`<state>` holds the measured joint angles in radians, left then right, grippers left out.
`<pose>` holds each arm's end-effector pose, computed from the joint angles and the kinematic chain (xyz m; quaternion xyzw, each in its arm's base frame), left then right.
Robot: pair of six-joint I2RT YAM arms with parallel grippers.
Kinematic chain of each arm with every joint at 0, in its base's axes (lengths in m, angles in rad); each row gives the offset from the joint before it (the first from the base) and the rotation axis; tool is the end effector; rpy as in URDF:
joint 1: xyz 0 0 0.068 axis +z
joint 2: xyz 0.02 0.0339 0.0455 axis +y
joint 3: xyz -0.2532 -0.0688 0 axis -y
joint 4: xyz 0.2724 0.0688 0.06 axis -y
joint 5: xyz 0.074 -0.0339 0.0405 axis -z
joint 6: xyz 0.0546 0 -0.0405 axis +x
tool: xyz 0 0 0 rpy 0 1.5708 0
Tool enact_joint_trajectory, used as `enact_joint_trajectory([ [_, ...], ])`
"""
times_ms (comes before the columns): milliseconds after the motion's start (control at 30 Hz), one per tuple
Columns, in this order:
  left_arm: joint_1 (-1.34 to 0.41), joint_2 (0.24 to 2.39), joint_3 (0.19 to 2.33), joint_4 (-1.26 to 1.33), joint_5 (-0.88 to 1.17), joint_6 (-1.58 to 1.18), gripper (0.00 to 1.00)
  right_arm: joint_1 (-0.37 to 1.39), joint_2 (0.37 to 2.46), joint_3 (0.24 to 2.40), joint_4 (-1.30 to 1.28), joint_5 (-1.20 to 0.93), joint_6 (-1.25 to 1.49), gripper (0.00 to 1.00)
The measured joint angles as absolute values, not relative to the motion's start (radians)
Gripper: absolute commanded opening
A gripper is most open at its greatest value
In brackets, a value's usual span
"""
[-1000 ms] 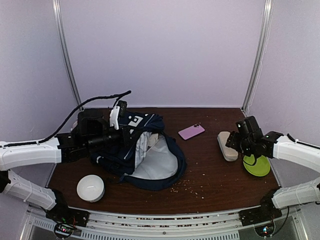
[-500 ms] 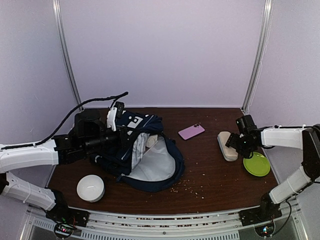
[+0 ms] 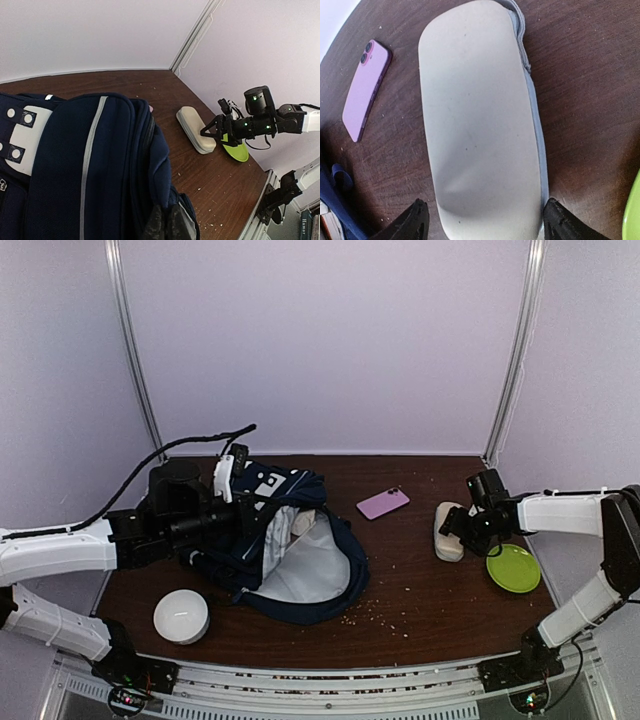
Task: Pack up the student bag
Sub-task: Pick up the stationery from the center of the board.
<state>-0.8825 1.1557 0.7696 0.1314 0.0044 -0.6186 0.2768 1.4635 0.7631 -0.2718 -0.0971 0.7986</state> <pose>0.2014 -0.2452 0.2658 0.1054 0.7841 -0.4184 0.4461 0.2988 0.0904 0.1295 0.2324 0.9258 0.1907 0.2292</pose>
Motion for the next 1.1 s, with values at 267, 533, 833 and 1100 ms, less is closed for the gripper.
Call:
enact_joint_trajectory([
  [267,-0.883,1.166,0.766,0.149,0.009,-0.619,0.0,0.287,1.449,0.885,-0.473,-0.011,0.709,0.87],
  [533,-0.883,1.178,0.763,0.166,0.024,-0.619,0.0,0.329,1.575,1.029,-0.591,0.051,0.662,0.91],
  [833,-0.883,1.176,0.751,0.181,0.027,-0.619,0.0,0.341,1.684,1.077,-0.657,0.091,0.63,0.95],
  [1100,-0.883,1.176,0.746,0.189,0.034,-0.619,0.0,0.343,1.73,1.095,-0.656,0.089,0.628,0.95],
])
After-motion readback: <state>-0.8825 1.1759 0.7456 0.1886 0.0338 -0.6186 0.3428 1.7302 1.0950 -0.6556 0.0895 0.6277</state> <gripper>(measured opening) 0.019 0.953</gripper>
